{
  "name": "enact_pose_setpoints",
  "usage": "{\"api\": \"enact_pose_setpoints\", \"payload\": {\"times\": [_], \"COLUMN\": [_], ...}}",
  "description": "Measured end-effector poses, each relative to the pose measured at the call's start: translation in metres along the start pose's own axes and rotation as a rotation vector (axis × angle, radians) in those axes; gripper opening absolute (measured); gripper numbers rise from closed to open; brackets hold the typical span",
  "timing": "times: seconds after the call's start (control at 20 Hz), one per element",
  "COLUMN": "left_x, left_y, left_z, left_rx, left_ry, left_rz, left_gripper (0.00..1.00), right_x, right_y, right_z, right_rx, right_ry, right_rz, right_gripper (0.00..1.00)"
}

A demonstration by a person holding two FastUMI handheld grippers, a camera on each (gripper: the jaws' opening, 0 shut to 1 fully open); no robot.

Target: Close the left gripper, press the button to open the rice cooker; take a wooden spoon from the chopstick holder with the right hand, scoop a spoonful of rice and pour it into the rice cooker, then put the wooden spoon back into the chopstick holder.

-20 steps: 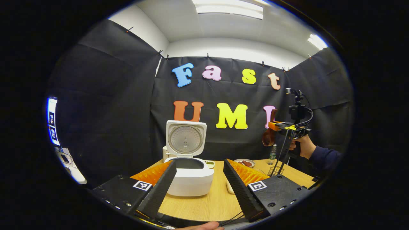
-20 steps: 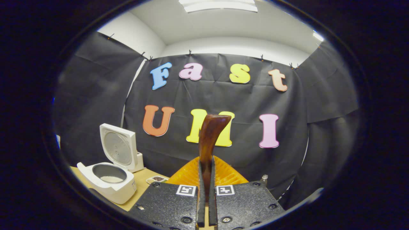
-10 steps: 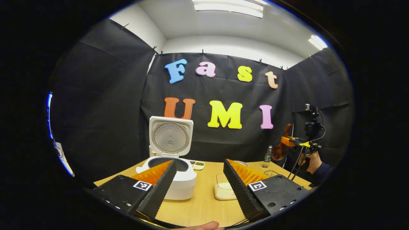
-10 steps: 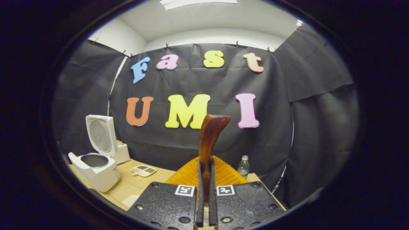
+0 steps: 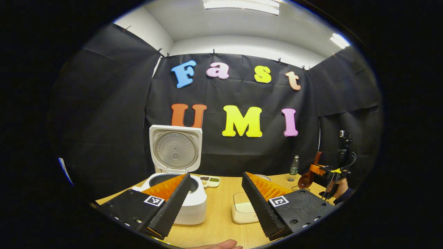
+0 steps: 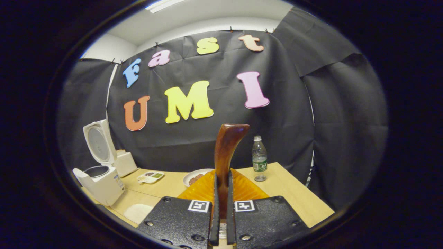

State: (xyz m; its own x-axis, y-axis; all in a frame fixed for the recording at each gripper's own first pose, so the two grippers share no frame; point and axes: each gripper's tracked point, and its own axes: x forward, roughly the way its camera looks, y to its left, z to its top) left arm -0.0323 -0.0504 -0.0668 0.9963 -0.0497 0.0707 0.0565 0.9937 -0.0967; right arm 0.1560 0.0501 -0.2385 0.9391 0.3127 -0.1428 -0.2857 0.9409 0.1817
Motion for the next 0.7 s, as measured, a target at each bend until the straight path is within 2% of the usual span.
{"api": "enact_pose_setpoints", "payload": {"times": [0.15, 0.25, 0.35, 0.4, 0.45, 0.5, 0.7], "left_x": [0.022, 0.036, 0.047, 0.053, 0.059, 0.065, 0.09], "left_y": [0.02, 0.036, 0.051, 0.059, 0.062, 0.064, 0.091], "left_z": [0.016, 0.035, 0.054, 0.055, 0.052, 0.049, 0.055], "left_rx": [0.045, 0.084, 0.131, 0.139, 0.131, 0.115, 0.116], "left_ry": [-0.024, -0.067, -0.122, -0.127, -0.111, -0.093, -0.069], "left_rz": [0.031, 0.064, 0.091, 0.103, 0.101, 0.096, 0.132], "left_gripper": [0.94, 0.94, 0.94, 0.94, 0.94, 0.93, 0.95], "right_x": [0.003, -0.003, -0.005, -0.011, -0.019, -0.026, -0.056], "right_y": [-0.002, 0.001, -0.006, -0.006, -0.004, -0.002, 0.001], "right_z": [-0.016, -0.01, 0.006, 0.012, 0.021, 0.024, 0.045], "right_rx": [0.04, 0.071, 0.057, 0.05, 0.036, 0.024, -0.01], "right_ry": [0.038, 0.019, -0.029, -0.059, -0.071, -0.079, -0.093], "right_rz": [0.029, 0.065, 0.041, 0.029, 0.023, 0.019, -0.064], "right_gripper": [0.15, 0.19, 0.63, 0.81, 0.85, 1.0, 0.98]}}
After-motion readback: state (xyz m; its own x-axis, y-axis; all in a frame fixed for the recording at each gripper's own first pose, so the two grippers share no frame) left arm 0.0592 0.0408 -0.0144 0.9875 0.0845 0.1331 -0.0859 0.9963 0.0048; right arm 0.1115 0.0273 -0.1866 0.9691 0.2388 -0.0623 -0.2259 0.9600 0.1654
